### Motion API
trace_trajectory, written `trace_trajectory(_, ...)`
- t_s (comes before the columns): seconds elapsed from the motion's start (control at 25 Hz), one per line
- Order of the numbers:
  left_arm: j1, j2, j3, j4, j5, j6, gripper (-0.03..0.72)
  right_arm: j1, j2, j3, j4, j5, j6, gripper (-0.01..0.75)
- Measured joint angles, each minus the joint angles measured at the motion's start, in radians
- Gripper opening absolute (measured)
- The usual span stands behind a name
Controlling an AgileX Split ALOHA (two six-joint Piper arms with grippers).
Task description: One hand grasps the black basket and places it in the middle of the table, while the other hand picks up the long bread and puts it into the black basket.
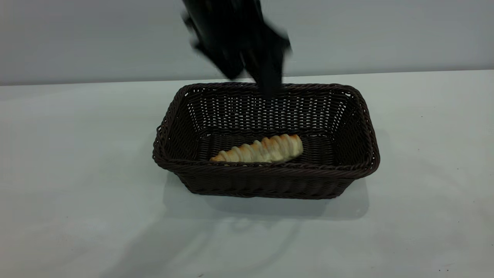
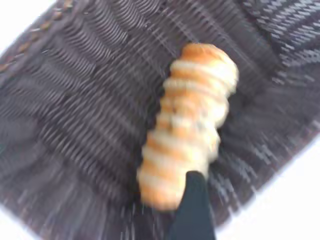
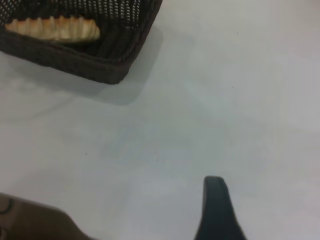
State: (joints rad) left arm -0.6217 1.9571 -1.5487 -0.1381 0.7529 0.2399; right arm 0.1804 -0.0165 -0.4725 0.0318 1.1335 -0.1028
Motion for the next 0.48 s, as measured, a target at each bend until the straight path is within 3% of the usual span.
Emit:
trace_trajectory(0.32, 0.000, -0.473, -0.003, 0.145, 0.389, -0.162, 0.643, 0.000, 0.000, 0.000, 0.000, 0.000, 0.000, 0.523)
trace_trajectory(0.48, 0.000, -0.698, 0.047, 0.188, 0.413, -0.232, 0.633, 0.000, -0.001, 0.000, 0.000, 0.001, 0.000, 0.523)
